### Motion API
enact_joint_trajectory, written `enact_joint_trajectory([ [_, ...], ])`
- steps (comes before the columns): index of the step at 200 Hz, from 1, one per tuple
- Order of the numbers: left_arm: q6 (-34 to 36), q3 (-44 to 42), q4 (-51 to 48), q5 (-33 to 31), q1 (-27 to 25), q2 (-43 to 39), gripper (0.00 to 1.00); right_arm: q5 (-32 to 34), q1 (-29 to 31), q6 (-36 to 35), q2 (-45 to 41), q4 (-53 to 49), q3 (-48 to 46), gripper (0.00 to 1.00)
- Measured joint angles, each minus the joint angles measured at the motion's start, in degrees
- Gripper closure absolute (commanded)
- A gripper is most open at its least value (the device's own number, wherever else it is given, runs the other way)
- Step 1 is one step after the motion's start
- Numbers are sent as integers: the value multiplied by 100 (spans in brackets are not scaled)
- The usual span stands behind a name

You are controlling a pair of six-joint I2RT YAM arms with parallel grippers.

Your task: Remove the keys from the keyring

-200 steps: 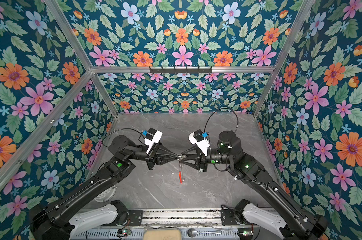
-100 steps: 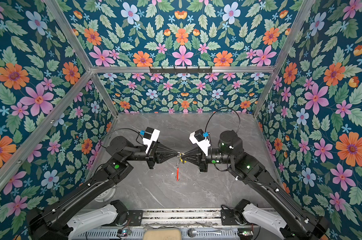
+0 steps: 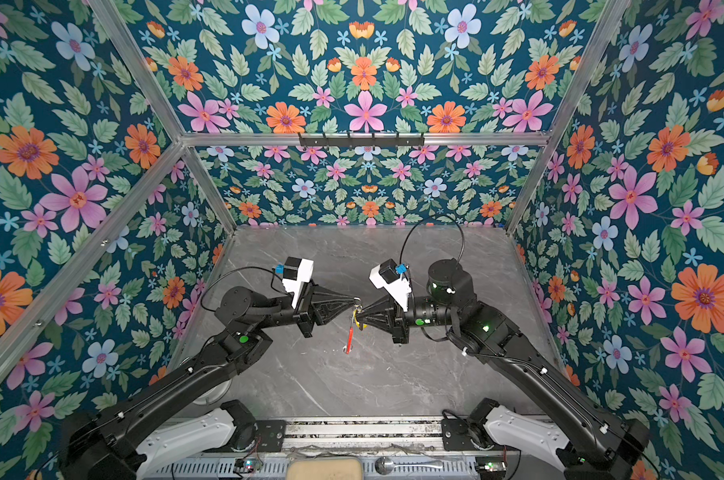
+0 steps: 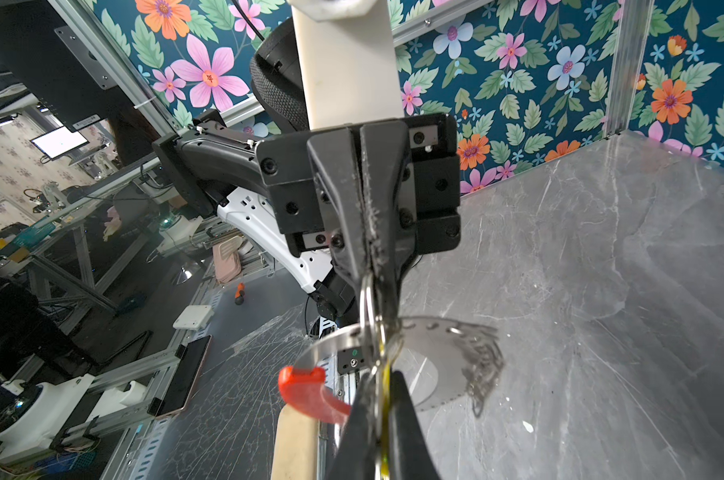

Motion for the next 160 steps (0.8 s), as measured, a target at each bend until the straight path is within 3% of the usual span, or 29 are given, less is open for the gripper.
enact_joint_trajectory([
  [91,-428,-203,717,-15,15,105,100,313,153,-15,68,280,-114,100],
  [119,-431,-201,824,-2,11,105,100,470,164,76,-33,223,-136,62],
  [140,-426,-199,979,7,11,98,100,560,164,42,-131,55,-136,51],
  [160,-380,-208,970,4,11,92,100,643,162,-57,-378,7,-188,47],
])
